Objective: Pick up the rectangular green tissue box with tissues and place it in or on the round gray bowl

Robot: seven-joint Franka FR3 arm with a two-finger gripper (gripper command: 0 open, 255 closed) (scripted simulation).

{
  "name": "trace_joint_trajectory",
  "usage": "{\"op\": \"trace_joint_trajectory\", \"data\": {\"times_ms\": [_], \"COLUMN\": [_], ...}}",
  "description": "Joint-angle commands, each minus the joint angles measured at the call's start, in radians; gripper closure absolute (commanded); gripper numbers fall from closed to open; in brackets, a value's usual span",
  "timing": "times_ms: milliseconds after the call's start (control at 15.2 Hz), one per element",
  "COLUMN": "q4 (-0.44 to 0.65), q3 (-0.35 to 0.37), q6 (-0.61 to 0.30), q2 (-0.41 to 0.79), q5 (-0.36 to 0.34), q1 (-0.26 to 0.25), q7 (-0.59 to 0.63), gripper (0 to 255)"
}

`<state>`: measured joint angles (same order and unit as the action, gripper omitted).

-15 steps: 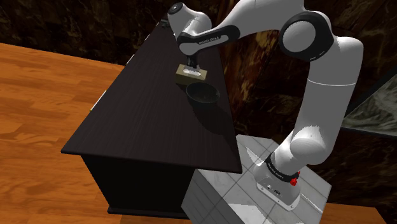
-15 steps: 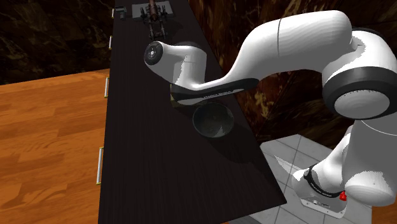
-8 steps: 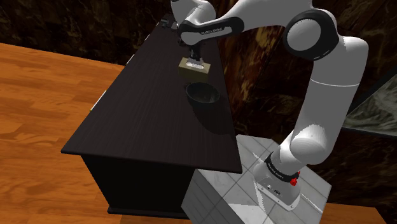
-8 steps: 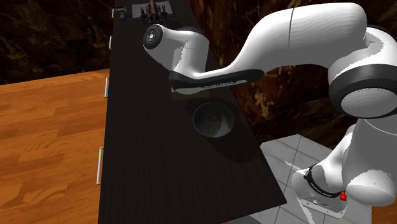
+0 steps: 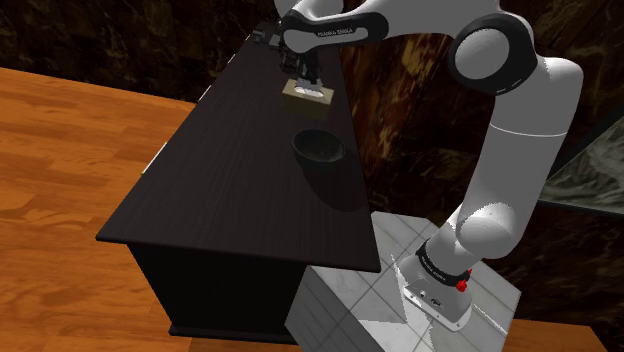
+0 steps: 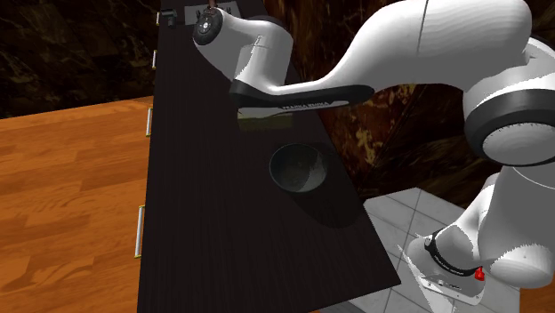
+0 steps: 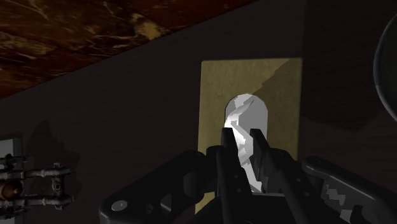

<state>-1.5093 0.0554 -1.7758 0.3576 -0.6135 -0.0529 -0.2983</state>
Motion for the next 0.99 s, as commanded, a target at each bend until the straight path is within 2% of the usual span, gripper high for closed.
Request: {"op": "trace_joint_trajectory", "data": {"times_ms": [0, 594, 924], "q4": [0.019, 0.123, -0.109], "q3": [0.000, 0.002, 0.024], "q6": [0.019, 0.112, 0.108], "q2": [-0.003, -0.007, -0.205], "q5": [0.003, 0.012, 0.022], "q1": [-0.001, -0.008, -0.028], "q7": [-0.012, -0.067, -0.012], "gripper": [255, 255, 255]}}
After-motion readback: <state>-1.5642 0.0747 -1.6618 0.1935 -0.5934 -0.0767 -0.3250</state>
